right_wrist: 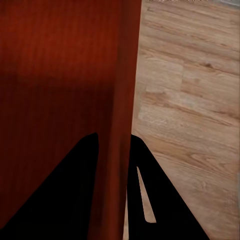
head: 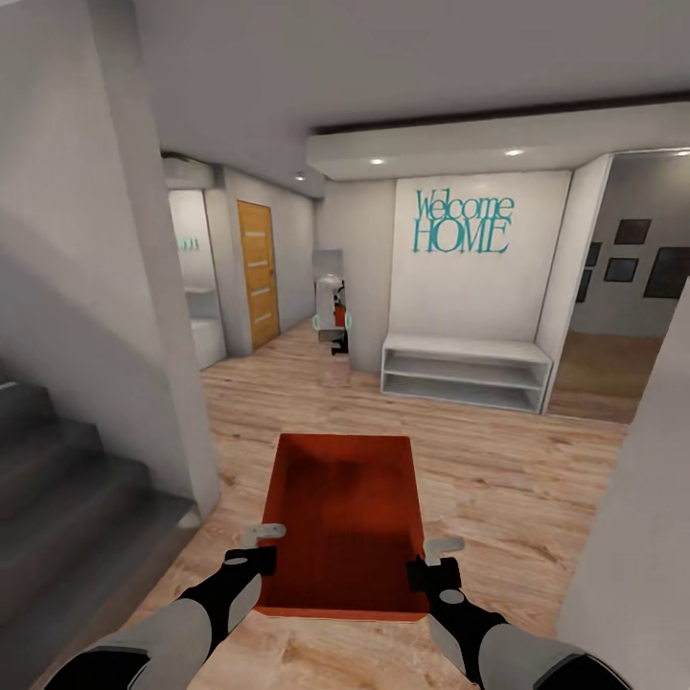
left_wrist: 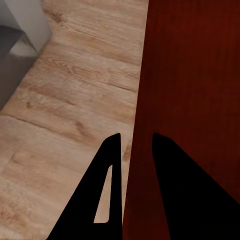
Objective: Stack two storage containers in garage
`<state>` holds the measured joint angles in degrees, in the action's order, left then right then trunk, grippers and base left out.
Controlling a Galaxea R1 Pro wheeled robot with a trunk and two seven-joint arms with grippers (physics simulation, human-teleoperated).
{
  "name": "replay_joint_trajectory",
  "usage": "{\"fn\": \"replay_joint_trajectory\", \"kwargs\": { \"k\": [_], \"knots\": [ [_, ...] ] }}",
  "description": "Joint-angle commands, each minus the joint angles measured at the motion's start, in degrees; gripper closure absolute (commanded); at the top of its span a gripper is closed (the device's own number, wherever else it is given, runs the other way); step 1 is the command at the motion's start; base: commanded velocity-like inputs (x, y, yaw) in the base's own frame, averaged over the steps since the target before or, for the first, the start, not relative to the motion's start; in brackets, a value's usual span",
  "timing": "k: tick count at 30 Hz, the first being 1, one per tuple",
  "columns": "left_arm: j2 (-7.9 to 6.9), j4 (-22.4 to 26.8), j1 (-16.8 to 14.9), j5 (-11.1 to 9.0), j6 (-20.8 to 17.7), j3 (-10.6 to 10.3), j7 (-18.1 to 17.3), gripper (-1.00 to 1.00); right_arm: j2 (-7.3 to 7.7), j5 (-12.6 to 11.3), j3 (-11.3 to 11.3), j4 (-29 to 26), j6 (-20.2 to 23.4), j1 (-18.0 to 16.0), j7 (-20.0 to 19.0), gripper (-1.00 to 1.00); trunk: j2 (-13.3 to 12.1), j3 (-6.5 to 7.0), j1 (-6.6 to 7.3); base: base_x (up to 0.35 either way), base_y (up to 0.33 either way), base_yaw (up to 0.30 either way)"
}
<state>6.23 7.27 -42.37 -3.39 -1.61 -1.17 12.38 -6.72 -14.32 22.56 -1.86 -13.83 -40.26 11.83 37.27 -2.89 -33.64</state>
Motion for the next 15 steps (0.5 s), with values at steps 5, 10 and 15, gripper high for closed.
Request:
{"fn": "replay_joint_trajectory", "kwargs": {
  "k": [5, 10, 15],
  "knots": [
    [-0.25, 0.03, 0.01, 0.41, -0.2, -0.04, 0.71, 1.0, -0.04, 0.44, -4.72, -0.15, 0.03, -0.09, -0.05, 1.0, 0.09, -0.1, -0.05, 0.322, 0.0, 0.0],
    [-0.19, 0.02, 0.01, 0.4, -0.2, -0.05, 0.71, 1.0, -0.04, 0.44, -4.72, -0.14, 0.06, -0.09, -0.06, 1.0, 0.09, -0.1, -0.05, 0.322, 0.0, 0.0],
    [-0.16, -0.04, 0.01, 0.4, -0.19, -0.06, 0.71, 1.0, -0.04, 0.44, -4.72, -0.13, 0.05, -0.09, 0.01, 1.0, 0.09, -0.1, -0.05, 0.322, 0.0, 0.0]
  ]
}}
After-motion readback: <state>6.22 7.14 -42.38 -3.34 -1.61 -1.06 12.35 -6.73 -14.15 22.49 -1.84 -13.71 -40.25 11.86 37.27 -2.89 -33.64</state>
